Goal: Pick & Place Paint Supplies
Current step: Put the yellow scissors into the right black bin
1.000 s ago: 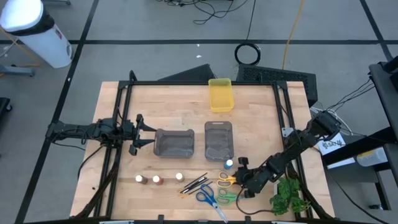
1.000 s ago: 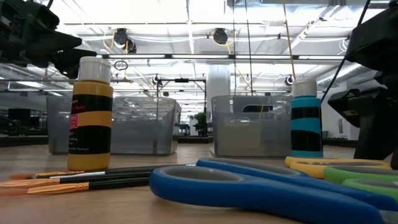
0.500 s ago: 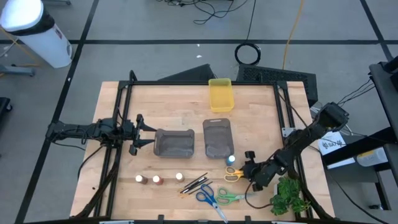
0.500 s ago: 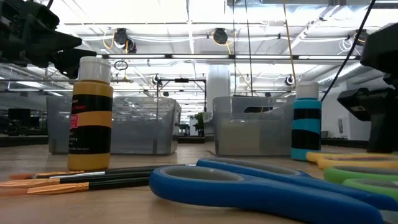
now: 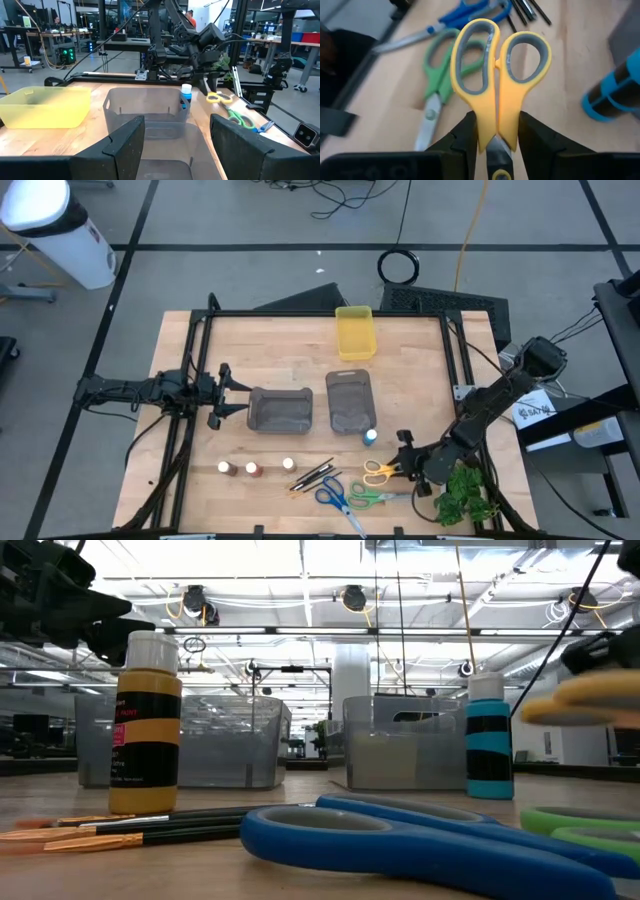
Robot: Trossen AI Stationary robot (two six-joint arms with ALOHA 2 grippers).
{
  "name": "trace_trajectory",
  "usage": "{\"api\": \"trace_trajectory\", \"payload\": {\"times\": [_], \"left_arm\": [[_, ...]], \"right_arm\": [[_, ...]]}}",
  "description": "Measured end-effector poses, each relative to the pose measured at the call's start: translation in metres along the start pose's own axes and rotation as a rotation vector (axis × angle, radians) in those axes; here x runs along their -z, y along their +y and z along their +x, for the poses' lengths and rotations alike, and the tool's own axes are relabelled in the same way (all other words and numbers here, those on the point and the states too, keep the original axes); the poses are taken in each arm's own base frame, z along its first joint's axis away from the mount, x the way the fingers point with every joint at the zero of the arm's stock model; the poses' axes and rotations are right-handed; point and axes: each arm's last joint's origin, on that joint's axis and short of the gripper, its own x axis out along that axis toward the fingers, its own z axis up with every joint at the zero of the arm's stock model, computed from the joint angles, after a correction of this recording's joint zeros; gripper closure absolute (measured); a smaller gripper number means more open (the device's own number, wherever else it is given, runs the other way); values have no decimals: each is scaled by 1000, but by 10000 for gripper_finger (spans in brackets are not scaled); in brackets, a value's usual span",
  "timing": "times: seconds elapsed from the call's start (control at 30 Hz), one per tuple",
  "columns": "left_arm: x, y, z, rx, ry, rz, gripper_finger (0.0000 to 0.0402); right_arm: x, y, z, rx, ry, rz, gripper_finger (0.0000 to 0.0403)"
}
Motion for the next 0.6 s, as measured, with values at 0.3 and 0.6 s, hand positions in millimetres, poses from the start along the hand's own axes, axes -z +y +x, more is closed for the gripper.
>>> {"api": "trace_trajectory", "payload": {"times": [0.3,0.6], "left_arm": [[0,0,0,0,1,0,165],[0,0,0,0,0,0,165]], "right_arm": [[-14,11,-3,-86,-152,16,298],[-44,9,-8,-99,-438,59,298]]}}
